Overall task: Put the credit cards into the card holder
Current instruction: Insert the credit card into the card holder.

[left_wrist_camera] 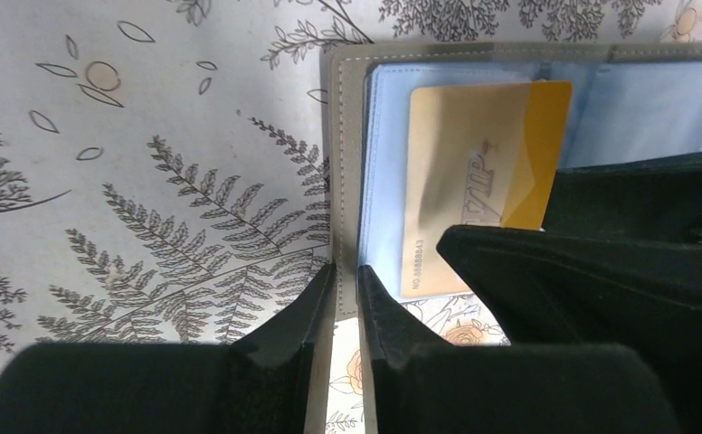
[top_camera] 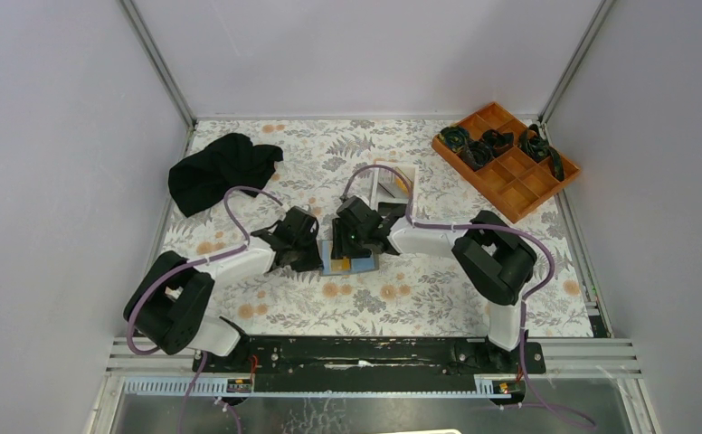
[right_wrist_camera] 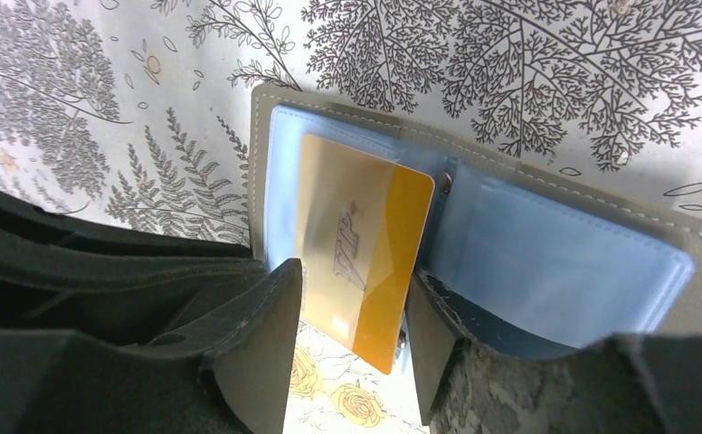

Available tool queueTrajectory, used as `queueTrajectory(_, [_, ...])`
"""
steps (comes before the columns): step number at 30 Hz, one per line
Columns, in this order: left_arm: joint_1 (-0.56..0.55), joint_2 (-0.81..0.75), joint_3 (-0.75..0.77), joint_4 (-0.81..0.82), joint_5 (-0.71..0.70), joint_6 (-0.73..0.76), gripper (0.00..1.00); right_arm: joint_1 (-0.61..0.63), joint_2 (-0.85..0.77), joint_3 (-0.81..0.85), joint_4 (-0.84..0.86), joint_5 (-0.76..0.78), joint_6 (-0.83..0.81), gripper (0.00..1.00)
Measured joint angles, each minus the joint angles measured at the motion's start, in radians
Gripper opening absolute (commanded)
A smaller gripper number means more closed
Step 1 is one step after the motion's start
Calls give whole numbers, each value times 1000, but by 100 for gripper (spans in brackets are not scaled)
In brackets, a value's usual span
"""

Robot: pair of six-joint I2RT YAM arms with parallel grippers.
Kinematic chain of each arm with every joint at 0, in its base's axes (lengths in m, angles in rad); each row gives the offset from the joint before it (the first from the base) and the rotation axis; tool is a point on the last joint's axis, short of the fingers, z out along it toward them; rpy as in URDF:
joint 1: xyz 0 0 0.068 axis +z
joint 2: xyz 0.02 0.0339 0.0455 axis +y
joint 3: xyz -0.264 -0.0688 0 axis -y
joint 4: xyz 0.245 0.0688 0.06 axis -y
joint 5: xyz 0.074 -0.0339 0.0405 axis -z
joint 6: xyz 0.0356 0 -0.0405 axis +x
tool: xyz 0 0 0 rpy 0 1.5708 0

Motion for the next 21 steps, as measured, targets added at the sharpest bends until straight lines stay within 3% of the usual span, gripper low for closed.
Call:
queueTrajectory(15, [1, -26, -56, 61, 137, 0, 19, 41, 75, 165, -207, 97, -68, 56])
queueTrajectory(17, [1, -26, -56, 61, 140, 0, 19, 50, 80, 175, -218, 110, -78, 63])
queueTrajectory(20, [1, -26, -56, 61, 140, 0, 19, 64, 84, 184, -220, 122, -94, 65])
queueTrajectory(21, [1, -26, -56, 61, 140, 0, 19, 71, 85, 184, -220, 130, -101, 73])
